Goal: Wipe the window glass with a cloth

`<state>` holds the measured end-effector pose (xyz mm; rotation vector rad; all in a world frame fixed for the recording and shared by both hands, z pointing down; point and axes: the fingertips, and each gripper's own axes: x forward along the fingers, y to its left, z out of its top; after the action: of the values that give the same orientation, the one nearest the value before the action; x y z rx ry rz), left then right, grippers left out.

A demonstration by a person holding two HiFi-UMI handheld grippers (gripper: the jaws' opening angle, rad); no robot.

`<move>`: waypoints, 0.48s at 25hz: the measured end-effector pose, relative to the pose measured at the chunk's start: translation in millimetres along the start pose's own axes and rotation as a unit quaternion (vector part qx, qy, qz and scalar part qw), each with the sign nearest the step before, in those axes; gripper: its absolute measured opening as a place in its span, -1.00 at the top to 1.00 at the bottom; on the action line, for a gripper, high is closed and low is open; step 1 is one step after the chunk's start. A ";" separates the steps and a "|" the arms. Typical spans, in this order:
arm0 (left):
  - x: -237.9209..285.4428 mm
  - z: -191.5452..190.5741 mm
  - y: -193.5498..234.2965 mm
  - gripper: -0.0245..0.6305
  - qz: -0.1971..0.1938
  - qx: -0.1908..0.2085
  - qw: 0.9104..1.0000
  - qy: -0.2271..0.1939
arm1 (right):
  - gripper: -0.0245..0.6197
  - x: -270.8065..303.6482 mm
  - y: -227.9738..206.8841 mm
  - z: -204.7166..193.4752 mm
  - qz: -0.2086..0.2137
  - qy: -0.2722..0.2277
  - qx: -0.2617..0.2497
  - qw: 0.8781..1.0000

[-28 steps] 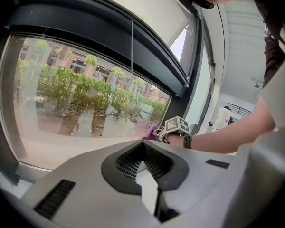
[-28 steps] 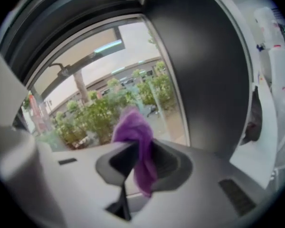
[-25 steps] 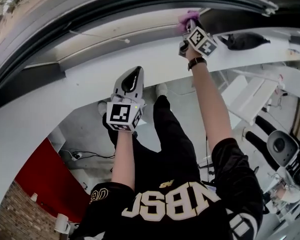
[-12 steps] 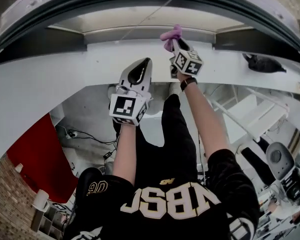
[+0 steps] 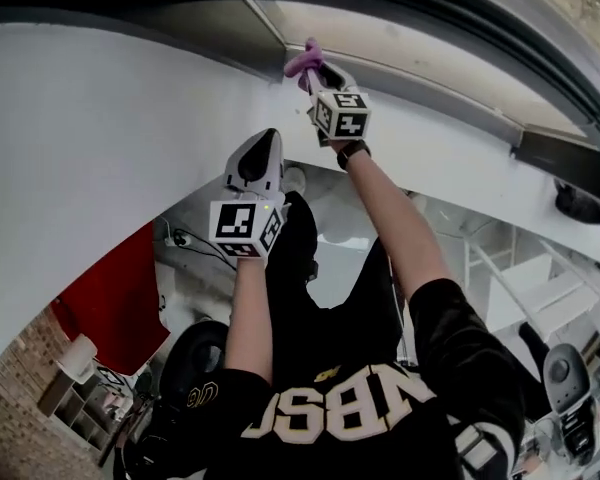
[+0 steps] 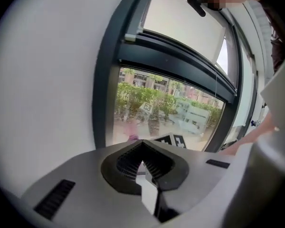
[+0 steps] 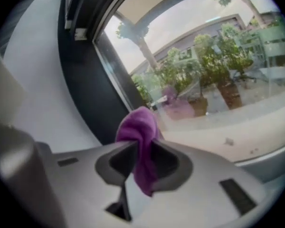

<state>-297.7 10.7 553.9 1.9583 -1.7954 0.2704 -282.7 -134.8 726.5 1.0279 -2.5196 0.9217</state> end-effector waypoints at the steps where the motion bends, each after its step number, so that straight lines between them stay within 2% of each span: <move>1: -4.0 -2.2 14.8 0.85 0.008 -0.004 1.000 0.002 | 0.64 19.6 13.5 7.7 0.005 -0.006 -0.012 1.000; 3: -11.5 -5.5 36.1 0.85 0.018 -0.029 0.999 0.005 | 0.64 53.3 35.8 15.1 0.006 -0.012 -0.030 0.999; 5: -11.6 -2.9 39.9 0.85 0.021 -0.056 0.998 -0.001 | 0.65 74.0 43.3 19.2 0.002 -0.013 -0.039 0.999; 7: -6.7 1.6 29.1 0.85 0.020 -0.053 0.998 -0.003 | 0.65 73.9 36.1 28.1 0.001 -0.018 -0.039 0.999; 9: 3.6 0.0 12.8 0.85 0.007 -0.041 0.999 0.002 | 0.65 56.1 8.8 38.0 -0.010 -0.033 -0.016 0.999; 12: 20.3 -19.4 -19.2 0.85 -0.014 -0.052 0.998 0.014 | 0.64 9.6 -58.9 33.1 -0.040 -0.041 0.019 0.998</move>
<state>-273.2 2.4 576.0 1.8965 -1.7289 0.1900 -248.5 -193.5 732.6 1.1925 -2.5156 0.9248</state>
